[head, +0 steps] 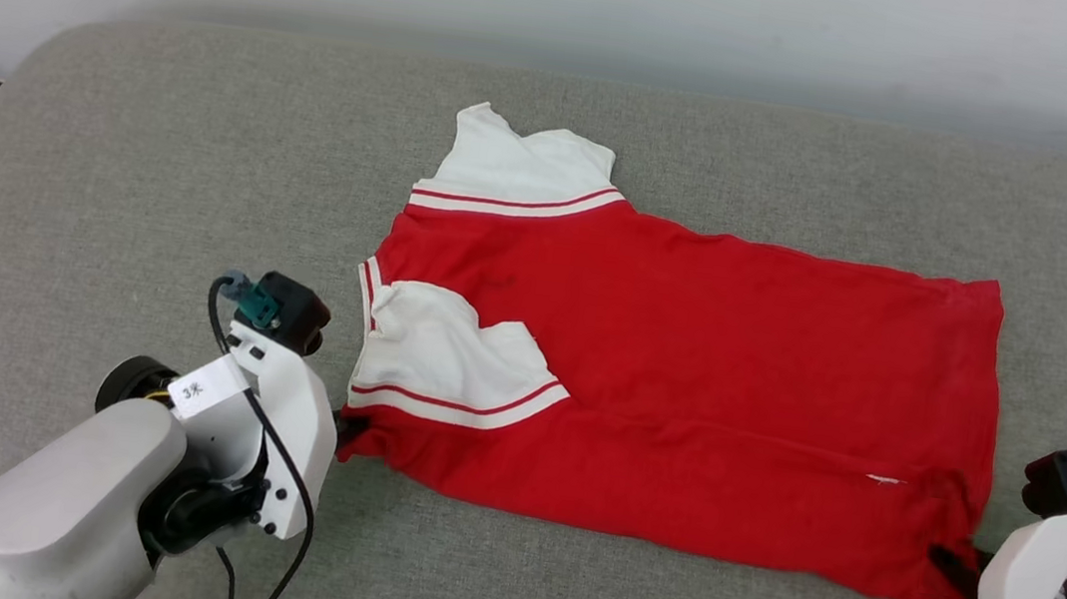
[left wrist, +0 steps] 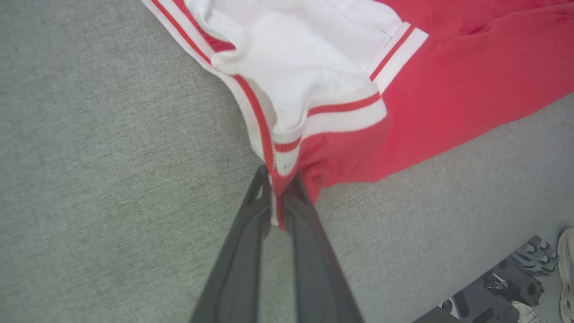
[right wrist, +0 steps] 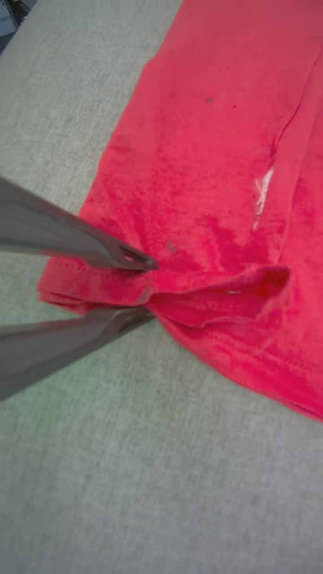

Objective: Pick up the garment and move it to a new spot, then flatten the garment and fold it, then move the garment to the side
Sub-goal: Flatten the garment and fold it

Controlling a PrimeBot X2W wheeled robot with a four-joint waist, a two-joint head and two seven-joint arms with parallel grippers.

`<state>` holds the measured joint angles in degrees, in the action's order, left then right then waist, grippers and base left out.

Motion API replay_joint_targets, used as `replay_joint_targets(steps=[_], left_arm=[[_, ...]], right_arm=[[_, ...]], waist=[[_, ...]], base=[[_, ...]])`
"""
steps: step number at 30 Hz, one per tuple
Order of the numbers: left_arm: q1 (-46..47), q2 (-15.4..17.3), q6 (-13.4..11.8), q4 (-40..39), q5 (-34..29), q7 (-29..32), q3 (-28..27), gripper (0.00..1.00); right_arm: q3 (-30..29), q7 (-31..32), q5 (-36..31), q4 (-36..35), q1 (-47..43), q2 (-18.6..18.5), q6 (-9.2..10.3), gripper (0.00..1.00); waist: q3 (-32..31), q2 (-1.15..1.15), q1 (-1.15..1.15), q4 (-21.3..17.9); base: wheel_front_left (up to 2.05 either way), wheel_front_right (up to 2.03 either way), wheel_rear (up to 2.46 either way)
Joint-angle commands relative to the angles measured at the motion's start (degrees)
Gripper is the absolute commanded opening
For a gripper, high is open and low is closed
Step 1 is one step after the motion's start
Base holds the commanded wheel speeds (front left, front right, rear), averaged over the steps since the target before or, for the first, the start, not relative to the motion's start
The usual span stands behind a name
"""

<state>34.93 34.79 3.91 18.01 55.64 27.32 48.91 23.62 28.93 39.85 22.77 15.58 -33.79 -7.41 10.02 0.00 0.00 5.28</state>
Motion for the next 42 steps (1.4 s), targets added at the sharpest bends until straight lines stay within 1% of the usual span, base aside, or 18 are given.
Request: replay_joint_targets(steps=[1, 4, 9, 13, 19, 25, 27, 30, 32, 38, 39, 40, 41, 42], left_arm=[[-0.9, 0.0, 0.1, 0.1, 0.2, -0.4, -0.3, 0.0], [-1.7, 0.6, 0.1, 0.3, 0.8, -0.9, -0.6, 0.0], [-3.9, 2.7, -0.5, -1.5, 1.1, -1.3, -0.6, 0.0], [-6.4, 4.6, -1.5, -4.4, 1.5, -1.3, -0.5, 0.0], [-10.5, 7.2, -3.7, -9.0, 2.1, -0.9, -0.2, 0.0], [-13.9, 8.4, -5.6, -10.6, 2.6, -1.2, 0.2, 0.0], [-14.6, 8.2, -6.1, -10.0, 2.9, -1.5, 0.1, 0.0], [-15.0, 7.4, -5.9, -8.2, 3.1, -1.9, 0.3, 0.0], [-15.0, 6.8, -5.7, -6.8, 3.2, -2.3, 0.5, 0.0], [-14.7, 4.9, -4.6, -2.9, 3.2, -2.9, 1.3, 0.0], [-14.5, 4.8, -4.6, -2.4, 2.9, -3.3, 1.2, 0.0], [-14.3, 4.8, -4.6, -2.1, 2.8, -3.8, 1.1, 0.37], [-14.0, 4.8, -4.6, -2.1, 2.4, -4.2, 1.0, 1.0], [-13.8, 4.9, -4.6, -2.2, 2.3, -4.6, 0.8, 1.0]], right_arm=[[1.6, -0.3, 0.1, 1.0, -0.4, 1.2, -0.13, 0.0], [2.0, -3.2, 0.1, 0.2, 0.3, -1.3, -0.05, 0.0], [1.5, -6.5, 1.9, -3.1, -0.9, -3.8, -0.03, 0.0], [0.1, -7.6, 2.8, -6.1, -3.4, -5.5, -0.03, 0.0], [-3.2, -7.1, 2.8, -10.9, -9.0, -6.9, -0.03, 0.0], [-7.5, -5.3, 2.2, -13.9, -14.5, -5.1, -0.03, 0.0], [-8.5, -4.4, 1.9, -13.8, -15.2, -4.0, -0.03, 0.0], [-9.5, -3.4, 0.9, -12.1, -15.8, -2.8, -0.03, 0.0], [-9.5, -3.2, 0.9, -10.7, -15.7, -1.3, -0.03, 0.0], [-8.4, -4.5, -0.2, -7.3, -14.3, 0.7, -0.03, 0.0], [-8.4, -5.2, -0.1, -7.1, -14.1, 0.9, -0.03, 0.1], [-8.6, -5.9, -0.2, -7.0, -13.9, 0.9, -0.03, 0.4], [-8.9, -6.7, -0.4, -6.9, -13.8, 0.9, -0.03, 1.0], [-9.3, -7.7, -0.7, -7.0, -13.8, 0.9, -0.03, 1.0]], waist=[[-0.6, 0.0, 0.0, -0.2], [-1.9, 0.0, 0.0, -0.5], [-4.2, 0.0, 0.0, -0.8], [-5.5, 0.0, 0.0, -0.8], [-6.6, 0.0, 0.0, -0.6], [-6.1, 0.0, 0.0, -0.9], [-5.6, 0.0, 0.0, -1.1], [-4.8, 0.0, 0.0, -1.2], [-4.2, 0.0, 0.0, -1.4], [-3.6, 0.0, 0.0, -1.3], [-3.8, 0.0, 0.0, -1.3], [-4.1, 0.0, 0.0, -1.3], [-4.4, 0.0, 0.0, -1.2], [-4.8, 0.0, 0.0, -1.2]], base=[[0.0, 0.0, 0.0], [0.0, 0.0, 0.0], [0.0, 0.0, 0.0], [0.0, 0.0, 0.0], [0.0, 0.0, 0.0], [0.0, 0.0, 0.0], [0.0, 0.0, 0.0], [0.0, 0.0, 0.0], [0.0, 0.0, 0.0], [0.0, 0.0, 0.0], [0.0, 0.0, 0.0], [0.0, 0.0, 0.0], [0.0, 0.0, 0.0], [0.0, 0.0, 0.0]])
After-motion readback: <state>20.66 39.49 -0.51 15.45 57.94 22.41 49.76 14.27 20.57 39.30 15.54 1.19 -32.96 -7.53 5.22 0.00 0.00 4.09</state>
